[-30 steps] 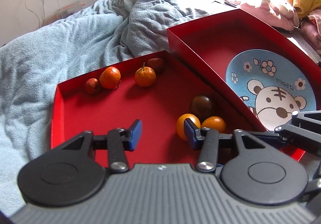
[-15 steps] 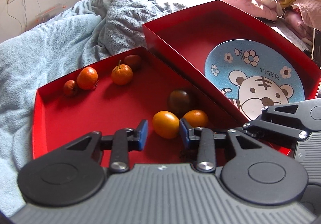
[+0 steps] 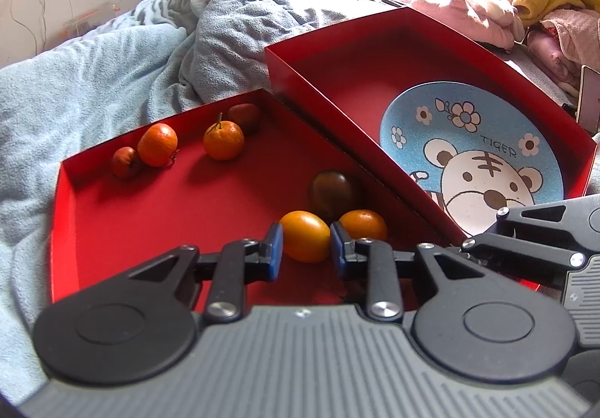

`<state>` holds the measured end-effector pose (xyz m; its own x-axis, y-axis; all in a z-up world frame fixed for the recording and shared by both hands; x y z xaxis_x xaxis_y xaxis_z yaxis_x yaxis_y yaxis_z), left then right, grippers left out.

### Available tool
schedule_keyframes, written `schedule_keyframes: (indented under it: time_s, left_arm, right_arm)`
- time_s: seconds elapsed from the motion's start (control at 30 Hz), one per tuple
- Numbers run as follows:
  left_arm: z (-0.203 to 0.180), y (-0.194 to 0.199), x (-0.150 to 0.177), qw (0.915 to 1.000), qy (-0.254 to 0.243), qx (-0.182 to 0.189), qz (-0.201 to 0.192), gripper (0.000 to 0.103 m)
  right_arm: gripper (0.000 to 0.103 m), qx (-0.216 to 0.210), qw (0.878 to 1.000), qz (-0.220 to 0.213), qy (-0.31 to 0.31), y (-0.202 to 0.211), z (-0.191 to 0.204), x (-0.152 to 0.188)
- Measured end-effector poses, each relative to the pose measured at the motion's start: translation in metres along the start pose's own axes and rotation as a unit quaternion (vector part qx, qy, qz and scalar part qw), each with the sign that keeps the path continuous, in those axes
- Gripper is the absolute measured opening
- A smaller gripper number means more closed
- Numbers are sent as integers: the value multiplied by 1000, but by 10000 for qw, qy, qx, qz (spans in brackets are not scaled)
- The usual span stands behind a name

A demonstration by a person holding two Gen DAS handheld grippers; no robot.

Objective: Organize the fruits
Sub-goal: 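Grasp a dark brown tomato with the right gripper while the left gripper grasps an orange fruit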

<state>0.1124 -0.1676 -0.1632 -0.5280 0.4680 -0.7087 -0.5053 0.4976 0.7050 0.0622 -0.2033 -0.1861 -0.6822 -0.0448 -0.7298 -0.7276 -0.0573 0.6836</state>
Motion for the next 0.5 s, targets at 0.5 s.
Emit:
schedule_keyframes:
  time_s: [0.5]
  left_arm:
    - [12,29,8,9989,258,-388,-62,10]
  right_arm:
    - [42,-17,9998,-173,66,47,6,6]
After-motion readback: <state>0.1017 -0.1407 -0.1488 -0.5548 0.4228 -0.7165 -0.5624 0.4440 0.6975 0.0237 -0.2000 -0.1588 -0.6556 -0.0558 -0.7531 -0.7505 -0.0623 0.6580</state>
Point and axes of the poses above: each gripper's, at about its wrist camera, not at the fingertips, and y roughly against the way its jaws point, z to its left, x to its underside, the point moved 10 cm from there along -y, roughly the way its jaws point, and after that the axes turned 1 degree about x, right-handed, at the moved point
